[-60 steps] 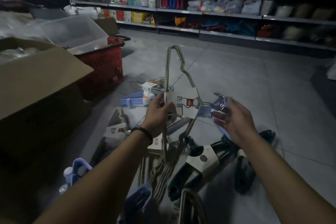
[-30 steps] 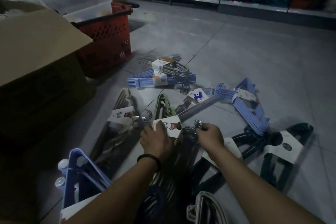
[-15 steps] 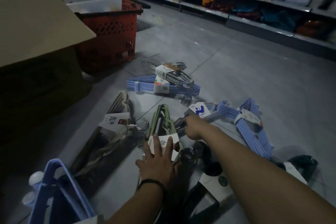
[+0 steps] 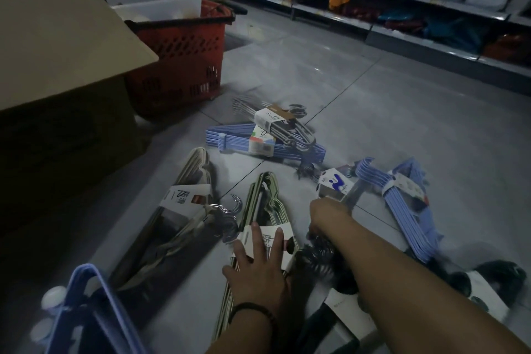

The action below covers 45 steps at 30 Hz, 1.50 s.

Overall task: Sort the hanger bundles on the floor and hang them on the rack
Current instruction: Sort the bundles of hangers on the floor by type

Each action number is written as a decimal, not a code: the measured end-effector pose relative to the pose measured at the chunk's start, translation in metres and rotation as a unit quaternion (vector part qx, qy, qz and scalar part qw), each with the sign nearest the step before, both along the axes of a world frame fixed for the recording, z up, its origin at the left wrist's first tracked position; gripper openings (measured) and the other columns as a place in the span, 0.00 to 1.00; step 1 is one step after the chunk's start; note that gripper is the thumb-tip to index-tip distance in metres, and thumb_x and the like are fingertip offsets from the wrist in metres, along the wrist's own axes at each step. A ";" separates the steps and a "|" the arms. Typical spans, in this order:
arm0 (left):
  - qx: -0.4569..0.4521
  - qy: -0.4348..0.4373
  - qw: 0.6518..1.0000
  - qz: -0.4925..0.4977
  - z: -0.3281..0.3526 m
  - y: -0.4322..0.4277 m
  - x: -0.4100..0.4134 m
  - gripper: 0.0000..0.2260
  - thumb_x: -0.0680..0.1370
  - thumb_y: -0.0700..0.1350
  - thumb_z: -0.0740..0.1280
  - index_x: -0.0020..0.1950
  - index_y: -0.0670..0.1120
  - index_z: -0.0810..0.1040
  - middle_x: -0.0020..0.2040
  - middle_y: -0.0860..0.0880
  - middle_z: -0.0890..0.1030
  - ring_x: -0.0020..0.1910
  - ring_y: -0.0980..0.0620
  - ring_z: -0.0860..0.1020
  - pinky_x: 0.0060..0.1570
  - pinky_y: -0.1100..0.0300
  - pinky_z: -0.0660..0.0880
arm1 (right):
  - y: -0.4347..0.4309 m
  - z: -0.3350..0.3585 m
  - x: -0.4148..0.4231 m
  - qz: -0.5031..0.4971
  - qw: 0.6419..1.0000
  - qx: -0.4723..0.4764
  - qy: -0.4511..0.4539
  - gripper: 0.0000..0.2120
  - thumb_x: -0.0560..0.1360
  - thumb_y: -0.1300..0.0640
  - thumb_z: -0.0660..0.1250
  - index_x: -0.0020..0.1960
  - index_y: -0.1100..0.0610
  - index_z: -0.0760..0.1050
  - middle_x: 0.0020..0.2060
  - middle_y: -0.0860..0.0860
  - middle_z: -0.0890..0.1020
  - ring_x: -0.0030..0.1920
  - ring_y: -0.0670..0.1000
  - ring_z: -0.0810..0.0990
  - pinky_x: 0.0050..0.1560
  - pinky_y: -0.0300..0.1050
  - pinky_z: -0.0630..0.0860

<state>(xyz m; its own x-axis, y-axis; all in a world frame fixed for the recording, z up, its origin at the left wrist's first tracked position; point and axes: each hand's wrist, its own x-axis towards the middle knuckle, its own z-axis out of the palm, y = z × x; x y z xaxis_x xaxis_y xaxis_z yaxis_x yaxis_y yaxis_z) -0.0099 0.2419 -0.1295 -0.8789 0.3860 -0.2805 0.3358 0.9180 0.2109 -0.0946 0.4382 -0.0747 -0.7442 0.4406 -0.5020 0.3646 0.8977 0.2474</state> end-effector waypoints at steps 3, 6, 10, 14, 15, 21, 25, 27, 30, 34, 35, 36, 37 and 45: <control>0.001 -0.005 1.000 0.004 -0.002 0.002 -0.001 0.39 0.83 0.66 0.56 0.81 0.64 0.29 0.80 0.46 0.23 0.81 0.29 0.39 0.70 0.30 0.58 | 0.013 -0.004 0.002 -0.026 0.999 -0.008 0.025 0.36 0.71 0.36 0.76 0.70 0.55 0.74 0.66 0.56 0.79 0.64 0.59 0.79 0.57 0.56 0.79; 0.006 -0.015 1.000 0.001 -0.001 0.000 -0.001 0.39 0.82 0.67 0.56 0.81 0.64 0.30 0.81 0.47 0.23 0.81 0.29 0.39 0.71 0.30 0.58 | 0.023 -0.020 0.004 -0.037 0.999 -0.028 0.018 0.35 0.71 0.40 0.76 0.70 0.58 0.76 0.64 0.57 0.79 0.61 0.60 0.80 0.61 0.58 0.80; 0.004 -0.015 1.000 0.005 0.002 -0.001 -0.003 0.39 0.82 0.66 0.56 0.81 0.65 0.30 0.81 0.47 0.23 0.81 0.29 0.41 0.70 0.32 0.60 | 0.037 -0.004 0.011 -0.005 0.996 -0.061 0.061 0.24 0.75 0.45 0.67 0.65 0.58 0.79 0.63 0.58 0.78 0.56 0.59 0.81 0.60 0.56 0.80; 0.002 -0.018 1.000 0.012 0.001 -0.002 -0.002 0.39 0.83 0.63 0.58 0.81 0.65 0.31 0.81 0.47 0.24 0.80 0.28 0.43 0.70 0.32 0.60 | 0.057 0.065 0.022 -0.020 0.979 -0.093 0.182 0.42 0.65 0.31 0.78 0.70 0.56 0.77 0.68 0.56 0.77 0.64 0.58 0.79 0.64 0.52 0.77; 0.002 -0.016 1.000 0.012 0.001 -0.002 -0.003 0.38 0.83 0.63 0.58 0.81 0.65 0.31 0.81 0.47 0.25 0.80 0.28 0.43 0.70 0.33 0.60 | 0.063 0.089 0.025 -0.021 0.975 -0.105 0.196 0.42 0.64 0.32 0.80 0.68 0.56 0.78 0.65 0.55 0.80 0.60 0.56 0.80 0.59 0.48 0.76; 0.007 -0.044 0.999 0.014 0.009 -0.002 -0.005 0.36 0.84 0.59 0.57 0.81 0.66 0.33 0.83 0.48 0.28 0.81 0.29 0.44 0.72 0.31 0.58 | 0.077 0.197 0.067 -0.024 0.938 -0.138 0.318 0.13 0.63 0.46 0.83 0.39 0.49 0.82 0.36 0.45 0.84 0.36 0.45 0.81 0.35 0.38 0.70; 0.017 -0.082 0.996 0.010 0.025 -0.002 -0.002 0.37 0.85 0.57 0.58 0.82 0.66 0.34 0.83 0.49 0.27 0.82 0.29 0.40 0.75 0.28 0.54 | 0.065 0.208 0.109 -0.053 0.876 -0.228 0.421 0.10 0.64 0.49 0.83 0.37 0.49 0.83 0.30 0.42 0.83 0.30 0.38 0.79 0.31 0.34 0.70; 0.025 -0.101 0.995 0.007 0.031 -0.004 -0.005 0.39 0.84 0.61 0.61 0.83 0.66 0.34 0.83 0.50 0.27 0.82 0.29 0.37 0.75 0.25 0.51 | 0.059 0.207 0.127 -0.083 0.831 -0.297 0.463 0.09 0.65 0.52 0.84 0.39 0.52 0.85 0.31 0.45 0.85 0.29 0.40 0.79 0.31 0.34 0.73; 0.037 -0.129 0.991 -0.005 0.040 -0.012 -0.010 0.46 0.77 0.72 0.63 0.83 0.65 0.36 0.83 0.50 0.27 0.81 0.30 0.34 0.74 0.22 0.44 | 0.057 0.220 0.143 -0.144 0.782 -0.352 0.494 0.10 0.66 0.55 0.83 0.42 0.59 0.86 0.34 0.54 0.84 0.33 0.49 0.79 0.36 0.47 0.77; 0.124 -0.114 0.984 0.056 0.065 -0.007 -0.008 0.41 0.74 0.78 0.59 0.82 0.59 0.59 0.87 0.49 0.46 0.84 0.33 0.44 0.77 0.26 0.49 | 0.067 0.256 0.157 -0.276 0.693 -0.402 0.531 0.12 0.68 0.55 0.81 0.40 0.62 0.82 0.26 0.50 0.74 0.23 0.49 0.70 0.25 0.43 0.68; 0.153 -0.091 0.981 0.081 0.076 -0.001 -0.007 0.42 0.72 0.79 0.58 0.80 0.56 0.63 0.85 0.46 0.54 0.83 0.35 0.52 0.77 0.29 0.54 | 0.070 0.265 0.160 -0.298 0.671 -0.401 0.547 0.13 0.67 0.52 0.82 0.39 0.59 0.81 0.27 0.51 0.73 0.22 0.49 0.66 0.24 0.42 0.64; 0.188 -0.070 0.976 0.090 0.088 0.007 -0.003 0.43 0.72 0.79 0.57 0.79 0.53 0.66 0.83 0.44 0.61 0.81 0.36 0.59 0.77 0.33 0.59 | 0.073 0.274 0.162 -0.303 0.654 -0.396 0.569 0.15 0.66 0.50 0.82 0.39 0.58 0.81 0.29 0.52 0.72 0.22 0.50 0.64 0.23 0.41 0.61; 0.232 -0.062 0.966 0.093 0.099 0.015 -0.001 0.42 0.74 0.77 0.58 0.78 0.50 0.68 0.79 0.42 0.67 0.78 0.38 0.65 0.75 0.38 0.64 | 0.073 0.283 0.165 -0.296 0.645 -0.390 0.587 0.16 0.66 0.48 0.82 0.38 0.57 0.81 0.31 0.52 0.73 0.24 0.50 0.63 0.24 0.41 0.59; 0.470 -0.273 0.837 0.067 0.166 0.073 0.051 0.17 0.83 0.59 0.67 0.64 0.49 0.76 0.65 0.46 0.80 0.56 0.51 0.79 0.59 0.50 0.78 | 0.096 0.281 0.237 -0.434 0.504 -0.408 0.625 0.22 0.68 0.38 0.79 0.47 0.55 0.82 0.39 0.52 0.78 0.26 0.49 0.71 0.22 0.40 0.67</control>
